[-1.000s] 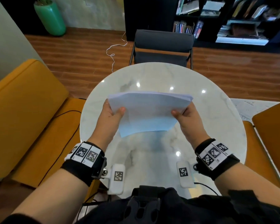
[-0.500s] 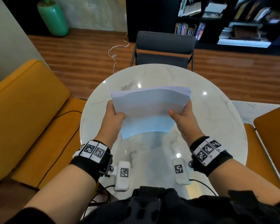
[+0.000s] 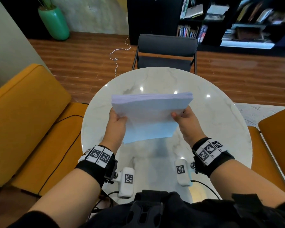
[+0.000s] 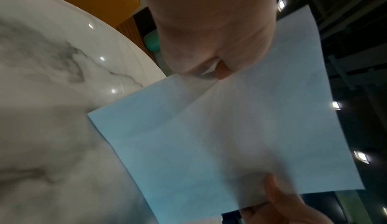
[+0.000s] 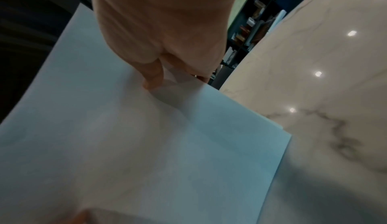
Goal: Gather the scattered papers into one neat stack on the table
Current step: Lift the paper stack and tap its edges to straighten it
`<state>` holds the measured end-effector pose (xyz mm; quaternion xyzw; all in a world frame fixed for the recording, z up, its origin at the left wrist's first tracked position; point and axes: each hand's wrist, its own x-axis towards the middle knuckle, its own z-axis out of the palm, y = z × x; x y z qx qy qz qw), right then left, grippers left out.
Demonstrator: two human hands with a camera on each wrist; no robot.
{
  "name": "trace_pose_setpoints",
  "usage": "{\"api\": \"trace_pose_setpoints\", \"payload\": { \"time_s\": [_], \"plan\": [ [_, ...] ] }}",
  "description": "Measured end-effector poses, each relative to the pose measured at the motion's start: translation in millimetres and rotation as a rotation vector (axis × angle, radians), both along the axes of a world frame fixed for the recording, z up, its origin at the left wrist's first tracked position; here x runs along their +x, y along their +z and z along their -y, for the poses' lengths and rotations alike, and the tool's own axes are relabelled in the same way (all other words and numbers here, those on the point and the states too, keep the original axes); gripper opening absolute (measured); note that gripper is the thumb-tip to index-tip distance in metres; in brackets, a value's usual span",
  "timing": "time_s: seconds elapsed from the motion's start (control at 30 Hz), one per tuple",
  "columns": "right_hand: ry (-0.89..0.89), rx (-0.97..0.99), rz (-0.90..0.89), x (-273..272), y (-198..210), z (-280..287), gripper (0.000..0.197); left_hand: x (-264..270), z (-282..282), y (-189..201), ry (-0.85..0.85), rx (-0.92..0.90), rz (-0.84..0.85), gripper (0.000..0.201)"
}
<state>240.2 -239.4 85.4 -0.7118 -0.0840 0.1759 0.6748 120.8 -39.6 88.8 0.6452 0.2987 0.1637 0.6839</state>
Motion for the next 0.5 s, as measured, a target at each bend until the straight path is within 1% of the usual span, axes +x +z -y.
{"api": "trace_pose_setpoints", "payload": {
  "time_s": [0.1,0.17,0.33,0.43,0.5],
  "plan": [
    [-0.022,0.026,0.009,2,5,-2,0.036,1,1,-1,0.021,0.028,0.003,0.045],
    [-0.037,0.029,0.017,2,8,-2,0.037,0,-4,-1,0.002,0.061,0.013,0.046],
    [-0.034,-0.053,-0.021,-6,-8,-5,0.037,-1,-5,-16,-0.047,0.068,-0.084,0.043],
    [-0.035,-0.045,0.000,-3,-5,-7,0.037,0,-9,-19,-0.038,0.106,-0.064,0.043],
    [-0.015,-0.077,0.007,-2,-6,-6,0.035,-2,-10,-20,-0.049,0.130,-0.084,0.041]
  ]
}}
